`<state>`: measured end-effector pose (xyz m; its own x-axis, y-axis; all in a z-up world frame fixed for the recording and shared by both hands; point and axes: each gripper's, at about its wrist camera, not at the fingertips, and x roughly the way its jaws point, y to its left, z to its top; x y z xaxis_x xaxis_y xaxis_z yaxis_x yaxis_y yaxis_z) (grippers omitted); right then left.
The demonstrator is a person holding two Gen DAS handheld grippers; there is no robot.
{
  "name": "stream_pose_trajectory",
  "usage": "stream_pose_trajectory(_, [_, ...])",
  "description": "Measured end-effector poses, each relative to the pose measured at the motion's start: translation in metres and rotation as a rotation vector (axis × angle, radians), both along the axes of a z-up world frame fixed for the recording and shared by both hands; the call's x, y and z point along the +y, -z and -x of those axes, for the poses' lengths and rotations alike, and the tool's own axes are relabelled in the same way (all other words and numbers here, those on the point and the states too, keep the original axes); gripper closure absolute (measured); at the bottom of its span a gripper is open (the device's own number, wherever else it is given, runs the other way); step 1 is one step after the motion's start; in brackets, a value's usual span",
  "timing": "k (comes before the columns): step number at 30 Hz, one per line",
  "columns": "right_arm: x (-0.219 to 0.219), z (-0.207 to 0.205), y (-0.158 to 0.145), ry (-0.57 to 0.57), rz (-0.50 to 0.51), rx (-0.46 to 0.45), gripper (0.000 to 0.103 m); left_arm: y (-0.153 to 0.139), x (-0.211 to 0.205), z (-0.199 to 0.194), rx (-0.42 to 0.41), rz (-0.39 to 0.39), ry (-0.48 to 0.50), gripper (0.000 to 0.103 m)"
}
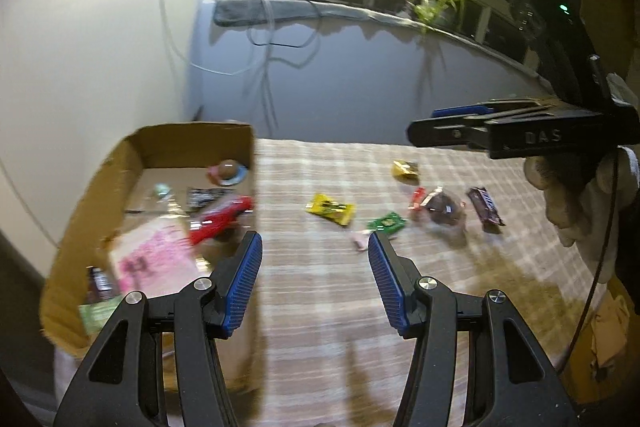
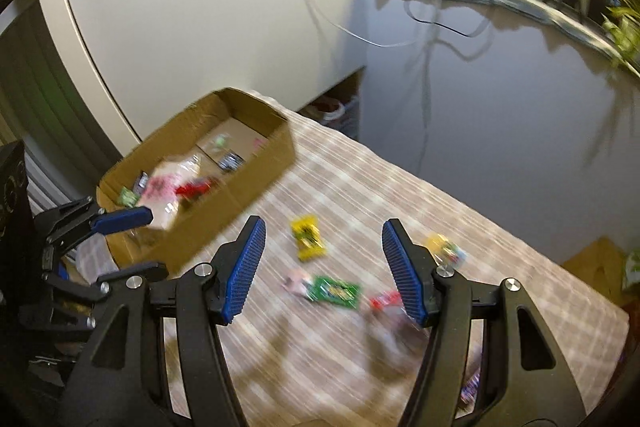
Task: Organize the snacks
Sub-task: 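Open both grippers over the box and move them back over the table, then grasp the green candy packet with the left gripper while the right grasps the bagged brown cookie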
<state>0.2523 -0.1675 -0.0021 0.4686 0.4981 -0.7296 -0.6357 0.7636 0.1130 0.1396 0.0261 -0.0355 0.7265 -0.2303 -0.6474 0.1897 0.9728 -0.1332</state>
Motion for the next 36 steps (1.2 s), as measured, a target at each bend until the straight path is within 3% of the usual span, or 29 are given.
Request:
stream_pose_trajectory(11, [-0.079,-0.005,0.039,0.057,0.017,0.096,0.043,0.018,-0.051,-0.035,0.066,0.006,0.11,0.055])
stream_pose_trajectory(24, [-0.061,-0.023,0.078,-0.052,0.073,0.143,0.047,0.054,-0.09,-0.086,0.153,-0.07,0.191,0.062])
stream_pose_trajectory(36, [-0.055,-0.04,0.099,-0.091,0.086,0.181,0.047,0.069,-0.099,-0.104,0.183,-0.126,0.249,0.062])
